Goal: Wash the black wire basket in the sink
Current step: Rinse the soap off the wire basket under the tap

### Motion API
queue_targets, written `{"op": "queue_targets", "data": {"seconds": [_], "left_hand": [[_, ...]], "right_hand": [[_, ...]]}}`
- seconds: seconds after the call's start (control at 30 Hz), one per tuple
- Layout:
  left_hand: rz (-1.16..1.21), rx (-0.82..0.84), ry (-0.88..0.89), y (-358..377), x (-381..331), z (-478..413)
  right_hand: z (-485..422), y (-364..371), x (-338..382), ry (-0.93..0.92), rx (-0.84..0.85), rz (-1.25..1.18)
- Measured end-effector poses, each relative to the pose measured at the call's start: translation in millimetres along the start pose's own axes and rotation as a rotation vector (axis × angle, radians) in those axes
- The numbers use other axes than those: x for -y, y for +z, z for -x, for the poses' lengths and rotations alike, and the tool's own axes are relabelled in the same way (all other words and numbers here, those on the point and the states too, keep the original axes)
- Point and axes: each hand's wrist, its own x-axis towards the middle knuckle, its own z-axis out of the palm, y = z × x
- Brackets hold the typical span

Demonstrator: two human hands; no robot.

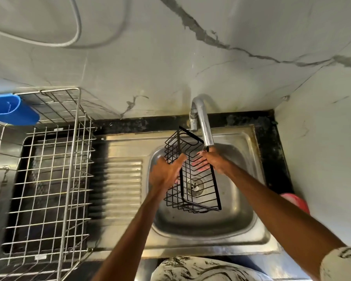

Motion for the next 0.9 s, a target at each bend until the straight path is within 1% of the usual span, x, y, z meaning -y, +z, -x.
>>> {"op": "queue_targets", "data": {"seconds": [0.1, 0.2, 0.23, 0.27, 0.3, 0.33, 0.37, 0.43, 0.5, 0.53, 0.57, 0.63, 0.67, 0.73, 0.77, 0.8, 0.87, 0.9], "left_hand": [[0.136, 0.007, -0.066, 7, 3, -7], [0.257, -0.058, -0.093, 5, -2, -8], [0.267, -0.052, -0.086, 4, -4, -9], [0.270, -0.030, -0.088, 3, -4, -10], [0.267, -0.003, -0.084, 2, -3, -13], [0.256, 0.020, -0.079, 2, -2, -15], [0.239, 0.033, -0.072, 2, -2, -17], [0.194, 0.039, -0.060, 0, -4, -19], [0.143, 0.061, -0.027, 0, -8, -16], [0.133, 0.066, -0.020, 2, -9, -16], [0.124, 0.062, -0.011, 6, -9, -18], [0.114, 0.044, 0.013, 11, -12, -16], [0.095, 0.022, 0.020, 12, -16, -15], [0.072, -0.004, 0.022, 10, -22, -11], [0.061, -0.024, 0.004, 10, -24, -10], [0.050, -0.049, 0.002, 8, -23, -11], [0.061, -0.059, -0.003, 6, -21, -10], [0.047, -0.057, -0.009, 5, -19, -13]], "right_hand": [[1, 0, 6, -0.019, 0.038, 0.002], [5, 2, 21, -0.046, -0.007, 0.031], [5, 4, 25, -0.074, -0.060, 0.062], [9, 4, 28, -0.121, -0.164, 0.147], [11, 1, 27, -0.225, -0.299, 0.277], [15, -4, 25, -0.369, -0.421, 0.423], [18, -10, 20, -0.525, -0.467, 0.575], [29, -23, 15, -0.782, -0.394, 0.916], [22, -36, 7, -0.939, -0.227, 1.353], [20, -38, 6, -0.921, -0.123, 1.514], [16, -40, 7, -0.879, -0.043, 1.597], [17, -39, 15, -0.707, 0.052, 1.647], [19, -36, 19, -0.664, 0.044, 1.661], [27, -28, 21, -0.647, 0.004, 1.692], [31, -23, 17, -0.674, -0.001, 1.686], [32, -20, 10, -0.709, 0.014, 1.675], [32, -19, -6, -0.680, 0.119, 1.685], [29, -22, -10, -0.684, 0.142, 1.705]]}}
